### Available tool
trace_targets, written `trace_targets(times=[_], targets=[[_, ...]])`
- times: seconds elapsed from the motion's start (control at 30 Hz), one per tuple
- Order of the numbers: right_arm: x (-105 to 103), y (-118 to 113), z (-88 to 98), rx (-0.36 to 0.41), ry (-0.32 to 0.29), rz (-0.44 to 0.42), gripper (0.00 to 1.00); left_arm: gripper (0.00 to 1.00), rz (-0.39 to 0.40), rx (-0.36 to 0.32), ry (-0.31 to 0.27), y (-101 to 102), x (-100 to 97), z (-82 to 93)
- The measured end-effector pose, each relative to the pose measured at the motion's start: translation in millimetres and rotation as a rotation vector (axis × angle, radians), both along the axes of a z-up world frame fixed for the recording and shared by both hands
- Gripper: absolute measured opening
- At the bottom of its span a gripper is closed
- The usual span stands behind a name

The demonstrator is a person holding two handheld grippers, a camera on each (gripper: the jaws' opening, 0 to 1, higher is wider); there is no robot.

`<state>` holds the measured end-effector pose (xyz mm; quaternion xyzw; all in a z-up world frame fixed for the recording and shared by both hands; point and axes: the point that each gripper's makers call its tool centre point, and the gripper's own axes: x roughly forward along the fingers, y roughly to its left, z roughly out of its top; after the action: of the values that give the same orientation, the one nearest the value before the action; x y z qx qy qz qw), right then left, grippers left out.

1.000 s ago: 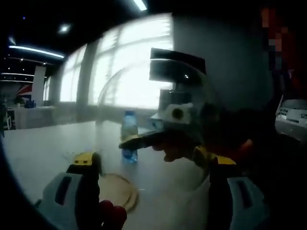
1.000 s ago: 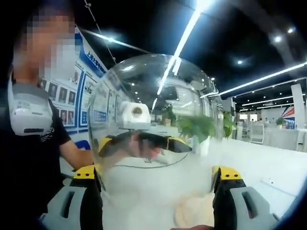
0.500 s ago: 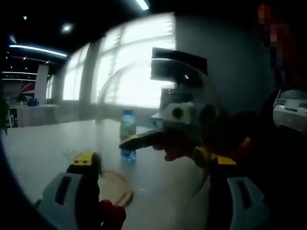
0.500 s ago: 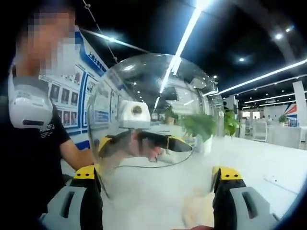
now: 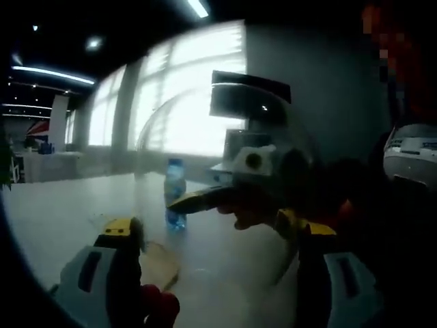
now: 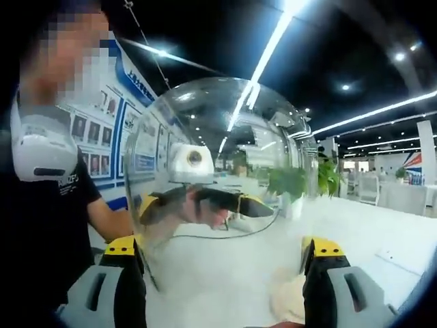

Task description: Open the cover put in the Mizone put the cover back on

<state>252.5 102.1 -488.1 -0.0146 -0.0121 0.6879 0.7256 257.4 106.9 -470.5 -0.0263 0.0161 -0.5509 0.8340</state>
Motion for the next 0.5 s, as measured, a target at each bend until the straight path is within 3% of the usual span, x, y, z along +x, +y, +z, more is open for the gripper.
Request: trace_targets(times=[0.5], targets=[[-17, 3, -10.8, 0.001, 0.016, -0.009, 0.90, 0.83, -0.005, 0.017, 0.003, 2, -15.0, -8.5]])
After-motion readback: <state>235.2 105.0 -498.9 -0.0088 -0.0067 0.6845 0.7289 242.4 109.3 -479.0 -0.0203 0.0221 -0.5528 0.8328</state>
